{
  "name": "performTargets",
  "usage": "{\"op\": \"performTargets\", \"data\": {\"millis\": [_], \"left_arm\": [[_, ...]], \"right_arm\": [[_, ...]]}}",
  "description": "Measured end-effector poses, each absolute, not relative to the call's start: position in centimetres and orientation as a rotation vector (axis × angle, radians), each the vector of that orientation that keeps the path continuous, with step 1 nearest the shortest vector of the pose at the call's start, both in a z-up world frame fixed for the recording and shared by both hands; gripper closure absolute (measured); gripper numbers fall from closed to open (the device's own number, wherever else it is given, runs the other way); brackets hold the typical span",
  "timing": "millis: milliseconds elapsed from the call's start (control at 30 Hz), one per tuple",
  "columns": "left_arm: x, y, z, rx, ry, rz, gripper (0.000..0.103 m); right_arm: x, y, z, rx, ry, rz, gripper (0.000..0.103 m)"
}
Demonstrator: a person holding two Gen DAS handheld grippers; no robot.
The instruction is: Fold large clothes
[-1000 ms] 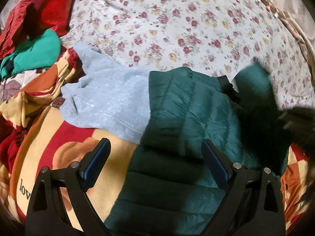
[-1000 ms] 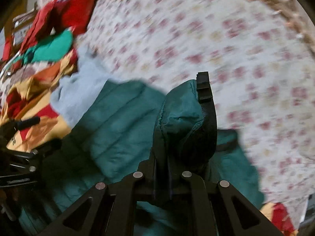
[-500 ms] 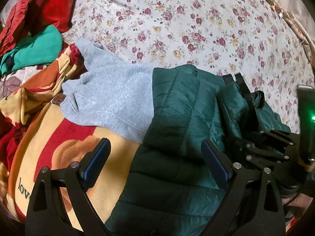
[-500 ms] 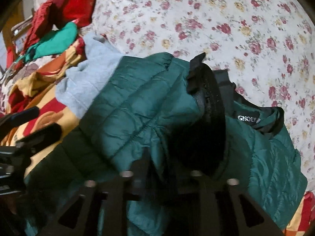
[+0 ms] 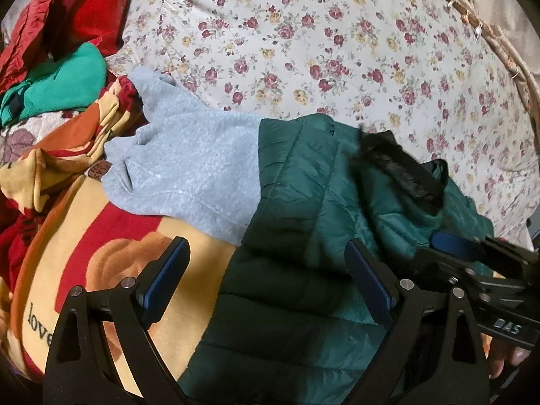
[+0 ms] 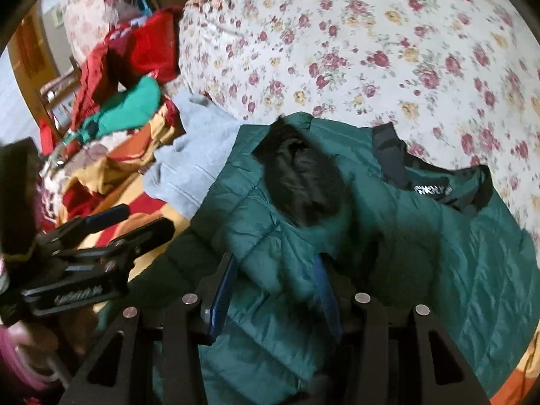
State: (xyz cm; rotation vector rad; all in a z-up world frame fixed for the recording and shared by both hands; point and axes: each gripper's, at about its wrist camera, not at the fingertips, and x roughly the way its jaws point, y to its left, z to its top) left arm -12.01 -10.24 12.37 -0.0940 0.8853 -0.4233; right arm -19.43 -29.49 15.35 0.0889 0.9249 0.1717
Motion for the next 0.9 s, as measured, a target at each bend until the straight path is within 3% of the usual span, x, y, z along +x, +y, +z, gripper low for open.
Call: {"op": "performTargets", "data": {"millis": [167,300,533,567,633,667,700,900], "left_arm": [[-12.3,-10.0,12.9,-0.178,0.873,-0.475,0.010],[-12.3,-11.1,13.0,-0.212,0.882,-0.501,0.005],[-10.7,-15.2,11.7,-0.170,0.939,-0.505,0.005],[-10.2,-16.0,11.4,-0.178,0.952,-0.518,0.010],[-9.2,-17.5,10.5,-0.140,1.013,-0.527,0.048],[-8.5,-18.8,10.0,-0.089,1.065,-0.525,0.077],[-8.2,-19.4,10.0,-0.080,1.075,-0.530,0.085],[-8.4,-19.9,15.6,-0.045,0.896,-0.564,0.093]], "right_arm": [[-22.9,-32.6,16.3,0.149,0.889,0.131,0.057],[-26.0,-36.7,16.3,0.216,0.869,0.067,0.045],[-31.7,-44.9,16.6,0.335,0.818,-0.103,0.043],[-32.4,-46.0,16.5,0.352,0.814,-0.132,0.042],[-33.8,-48.1,16.2,0.390,0.808,-0.189,0.041],[-34.3,-48.9,16.1,0.406,0.808,-0.204,0.041],[-34.8,-49.6,15.8,0.420,0.810,-0.218,0.041],[-35.6,-52.5,14.7,0.459,0.809,-0.291,0.039]]}}
